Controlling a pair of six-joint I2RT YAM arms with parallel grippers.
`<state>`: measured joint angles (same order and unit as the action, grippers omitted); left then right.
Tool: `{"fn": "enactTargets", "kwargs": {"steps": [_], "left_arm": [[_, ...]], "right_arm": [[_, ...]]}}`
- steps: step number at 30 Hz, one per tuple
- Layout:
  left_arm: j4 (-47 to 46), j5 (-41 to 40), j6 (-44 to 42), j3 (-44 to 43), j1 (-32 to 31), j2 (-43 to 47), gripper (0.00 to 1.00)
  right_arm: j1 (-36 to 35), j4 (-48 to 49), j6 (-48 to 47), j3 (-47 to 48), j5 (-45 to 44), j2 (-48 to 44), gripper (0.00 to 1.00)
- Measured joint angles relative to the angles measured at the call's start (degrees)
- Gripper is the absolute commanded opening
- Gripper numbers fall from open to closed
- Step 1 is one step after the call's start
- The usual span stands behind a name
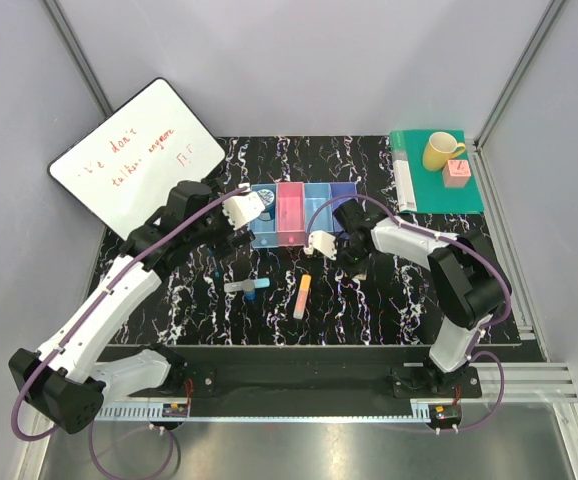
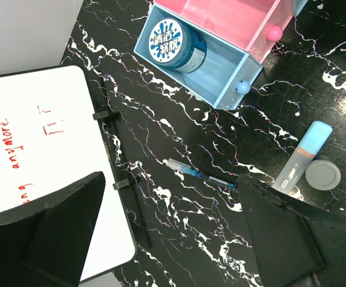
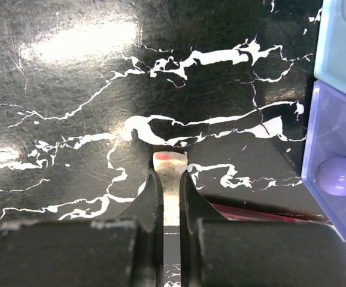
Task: Sort the stationery into containers
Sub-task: Pick up the stationery from the center of the board, then place the stationery in the storage box.
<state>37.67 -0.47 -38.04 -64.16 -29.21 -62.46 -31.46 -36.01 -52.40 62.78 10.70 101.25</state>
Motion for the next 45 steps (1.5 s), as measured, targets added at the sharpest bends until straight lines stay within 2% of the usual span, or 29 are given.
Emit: {"fn": "enactTargets", "kwargs": {"steps": [17, 26, 34, 45], "left_arm": [[0.0, -0.3, -0.1, 0.0, 0.0, 0.0, 0.99], [-0.2, -0.6, 0.3, 0.5, 0.1, 0.0, 0.99], [-3.0, -1.0, 5.5, 2.9, 3.0, 1.2, 0.99], [-7.9, -1.0, 9.2, 4.6, 5.6, 6.6, 0.99]], "right_arm": [[-1.1, -4.8, 1.2, 7.4, -0.6, -3.8, 0.02], [-2.2, -6.7, 1.3, 20.1, -0.6, -3.3, 0.02], [-3.9, -6.7, 1.3, 32.0, -0.7, 4.6, 0.02], [-6.8, -6.3, 1.4, 42.5, -0.8, 17.4, 0.02]]}}
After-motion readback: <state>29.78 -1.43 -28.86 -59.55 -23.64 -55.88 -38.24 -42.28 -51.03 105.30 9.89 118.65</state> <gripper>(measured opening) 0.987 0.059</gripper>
